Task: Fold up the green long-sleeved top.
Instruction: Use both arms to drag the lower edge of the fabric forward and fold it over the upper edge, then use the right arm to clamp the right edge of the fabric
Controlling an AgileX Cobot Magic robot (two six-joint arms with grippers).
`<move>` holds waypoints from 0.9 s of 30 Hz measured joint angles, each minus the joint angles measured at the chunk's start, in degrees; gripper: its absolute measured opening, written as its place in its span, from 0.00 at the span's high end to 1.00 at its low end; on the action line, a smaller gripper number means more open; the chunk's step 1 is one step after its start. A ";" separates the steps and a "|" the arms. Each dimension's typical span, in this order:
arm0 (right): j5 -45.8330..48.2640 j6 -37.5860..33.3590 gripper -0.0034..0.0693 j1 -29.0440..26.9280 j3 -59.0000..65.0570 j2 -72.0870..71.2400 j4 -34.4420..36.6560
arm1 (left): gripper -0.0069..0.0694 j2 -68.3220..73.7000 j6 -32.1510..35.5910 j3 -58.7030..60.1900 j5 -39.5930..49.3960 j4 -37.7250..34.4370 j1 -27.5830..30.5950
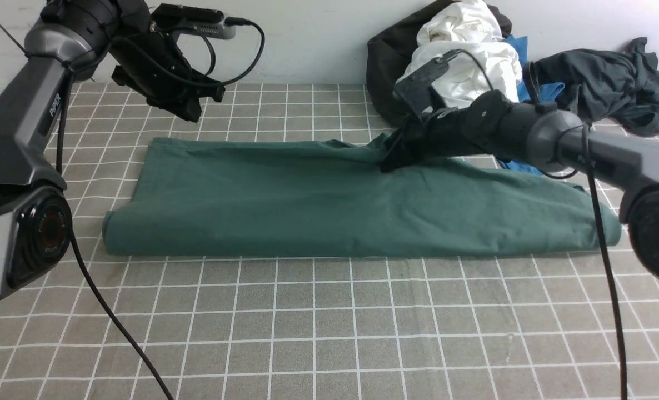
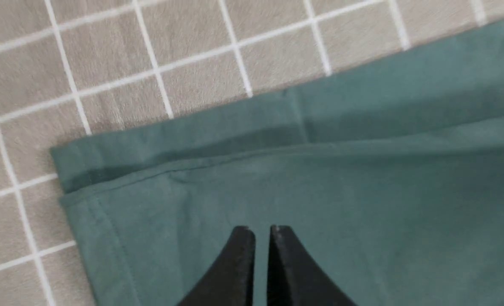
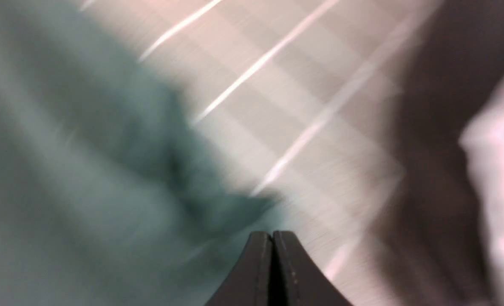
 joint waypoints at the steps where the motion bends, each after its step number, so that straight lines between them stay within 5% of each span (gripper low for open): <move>1: 0.35 2.16 0.96 -0.96 -0.86 -0.74 0.56 | 0.87 -2.18 0.00 0.00 0.06 0.56 -0.07; 8: 19.96 13.73 0.88 -6.60 -3.39 -8.38 -9.79 | 0.87 -20.12 -0.17 4.68 0.00 2.95 -0.32; 12: 36.49 28.95 0.86 -10.26 -3.57 -14.20 -24.40 | 0.87 -35.47 0.32 19.87 -0.08 3.08 -0.32; 14: 47.12 38.56 0.85 -12.69 -3.57 -16.25 -33.42 | 0.87 -47.96 1.09 36.39 -0.08 3.08 -0.32; 22: 50.43 44.54 0.77 -18.15 1.07 -17.05 -35.90 | 0.88 -77.79 1.87 80.08 -8.82 3.07 -0.32; 27: 50.74 46.84 0.48 -20.44 6.62 -16.25 -35.91 | 0.88 -91.33 1.87 101.51 -10.51 2.85 -0.32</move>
